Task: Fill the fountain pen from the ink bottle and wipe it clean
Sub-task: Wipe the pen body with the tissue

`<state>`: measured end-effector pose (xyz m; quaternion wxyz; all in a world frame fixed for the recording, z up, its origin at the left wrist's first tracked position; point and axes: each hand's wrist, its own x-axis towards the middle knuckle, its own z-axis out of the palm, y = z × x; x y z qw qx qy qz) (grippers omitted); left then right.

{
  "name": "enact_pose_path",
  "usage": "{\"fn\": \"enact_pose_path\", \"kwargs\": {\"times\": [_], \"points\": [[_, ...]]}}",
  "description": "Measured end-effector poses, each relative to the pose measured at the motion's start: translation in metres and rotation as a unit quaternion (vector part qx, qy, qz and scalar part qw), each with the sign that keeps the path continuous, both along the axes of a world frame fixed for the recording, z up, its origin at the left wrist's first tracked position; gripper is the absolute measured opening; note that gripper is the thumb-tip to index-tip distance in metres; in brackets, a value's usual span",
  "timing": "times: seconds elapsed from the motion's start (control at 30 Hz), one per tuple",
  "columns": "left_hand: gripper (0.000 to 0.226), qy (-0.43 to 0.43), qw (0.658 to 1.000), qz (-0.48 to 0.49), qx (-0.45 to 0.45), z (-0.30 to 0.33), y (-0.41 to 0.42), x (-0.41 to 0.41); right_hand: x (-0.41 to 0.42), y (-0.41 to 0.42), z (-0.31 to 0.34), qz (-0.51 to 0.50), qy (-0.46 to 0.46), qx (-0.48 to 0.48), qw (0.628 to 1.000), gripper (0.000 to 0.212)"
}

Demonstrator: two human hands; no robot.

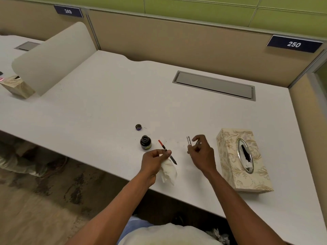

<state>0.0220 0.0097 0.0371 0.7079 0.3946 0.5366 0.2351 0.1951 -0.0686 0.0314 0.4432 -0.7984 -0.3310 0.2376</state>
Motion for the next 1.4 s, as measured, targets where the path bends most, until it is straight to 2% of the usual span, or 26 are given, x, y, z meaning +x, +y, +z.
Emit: {"fn": "enact_pose_path", "kwargs": {"times": [0.07, 0.13, 0.2, 0.27, 0.4, 0.5, 0.83, 1.07, 1.33, 1.4], "points": [[0.015, 0.015, 0.999, -0.011, 0.028, 0.000, 0.000, 0.001, 0.000, 0.005, 0.020, -0.002, 0.158, 0.069, 0.985, 0.010], [0.016, 0.025, 0.999, -0.017, 0.045, 0.000, 0.002, 0.003, 0.002, 0.009, 0.041, 0.027, 0.307, 0.131, 0.942, 0.013], [0.019, 0.037, 0.997, -0.019, 0.060, 0.002, 0.003, 0.006, 0.003, 0.011, 0.056, 0.073, 0.374, 0.165, 0.910, 0.025], [0.022, 0.042, 0.996, -0.023, 0.072, 0.005, 0.004, 0.008, 0.002, 0.016, 0.067, 0.097, 0.359, 0.179, 0.911, 0.028], [0.025, 0.051, 0.994, -0.023, 0.097, 0.010, 0.002, 0.011, 0.000, 0.029, 0.078, 0.106, 0.251, 0.157, 0.949, 0.013], [0.023, 0.059, 0.992, -0.028, 0.111, 0.013, 0.000, 0.014, -0.002, 0.039, 0.083, 0.117, 0.221, 0.141, 0.958, 0.011], [0.025, 0.078, 0.987, -0.056, 0.125, 0.012, -0.001, 0.017, -0.005, 0.059, 0.080, 0.175, 0.142, 0.099, 0.969, 0.015], [0.027, 0.095, 0.984, -0.072, 0.134, 0.011, 0.000, 0.018, -0.004, 0.059, 0.072, 0.173, 0.103, 0.084, 0.976, 0.018], [0.022, 0.067, 0.982, -0.066, 0.163, 0.019, -0.004, 0.020, -0.001, 0.059, 0.069, 0.210, 0.036, 0.026, 0.977, 0.018], [0.022, 0.058, 0.983, -0.063, 0.160, 0.022, -0.004, 0.020, -0.002, 0.059, 0.068, 0.202, 0.042, 0.026, 0.978, 0.017]]}}
